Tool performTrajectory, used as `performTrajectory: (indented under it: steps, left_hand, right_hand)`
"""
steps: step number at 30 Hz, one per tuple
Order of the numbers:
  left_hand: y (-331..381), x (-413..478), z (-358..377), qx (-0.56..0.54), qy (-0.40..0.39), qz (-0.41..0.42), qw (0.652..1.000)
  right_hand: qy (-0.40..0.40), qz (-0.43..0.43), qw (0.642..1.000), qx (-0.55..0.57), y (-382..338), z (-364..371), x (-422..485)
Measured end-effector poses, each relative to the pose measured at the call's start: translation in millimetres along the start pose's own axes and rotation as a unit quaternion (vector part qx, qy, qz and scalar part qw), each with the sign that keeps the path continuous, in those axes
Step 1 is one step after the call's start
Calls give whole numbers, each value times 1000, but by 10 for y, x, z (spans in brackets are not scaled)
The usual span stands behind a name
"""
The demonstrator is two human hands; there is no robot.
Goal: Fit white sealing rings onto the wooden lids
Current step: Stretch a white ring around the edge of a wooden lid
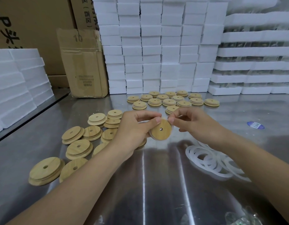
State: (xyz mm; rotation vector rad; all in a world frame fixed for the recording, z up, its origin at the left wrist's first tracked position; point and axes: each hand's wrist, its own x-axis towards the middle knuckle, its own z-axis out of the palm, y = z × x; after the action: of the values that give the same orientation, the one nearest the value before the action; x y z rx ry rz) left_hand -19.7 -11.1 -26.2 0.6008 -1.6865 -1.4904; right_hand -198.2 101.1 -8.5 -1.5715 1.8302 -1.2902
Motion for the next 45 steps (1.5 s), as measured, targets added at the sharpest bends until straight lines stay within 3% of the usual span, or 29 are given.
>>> performTrajectory:
  steps: [6,13,19,24,33,35,38,41,45]
  left_hand:
    - [6,5,-22,-16,28,8,999]
    - [-16,-47,-30,2,-57,-24,998]
    - [18,-8,-60,-20,-80,-25,996]
    - [8,0,-127,-32,-64,-31,997]
    - [-9,21,-145,-33,-38,-7,999]
    - [-53,32,-125,8,-31,22,999]
    - [-162,54,-81,167,-16,95,981]
    - [-216,14,-67,324,-38,137,935]
    - [-175,-22,-135,495,-84,132,855]
  right_hand:
    - [21,1,1000,10,-28,44,-9]
    - [0,-45,999,-6,-39,67,-16]
    - [-9,11,1000,19,-20,-140,4]
    - [34,25,998,44,2,-114,12]
    - [-15,-10,997,73,5,95,-9]
    - [-20,-5,997,72,27,110,-2]
    - [-22,14,999,46,68,102,19]
    - [-4,43,999,5,110,62,38]
    - [50,68,981,-173,187,2,58]
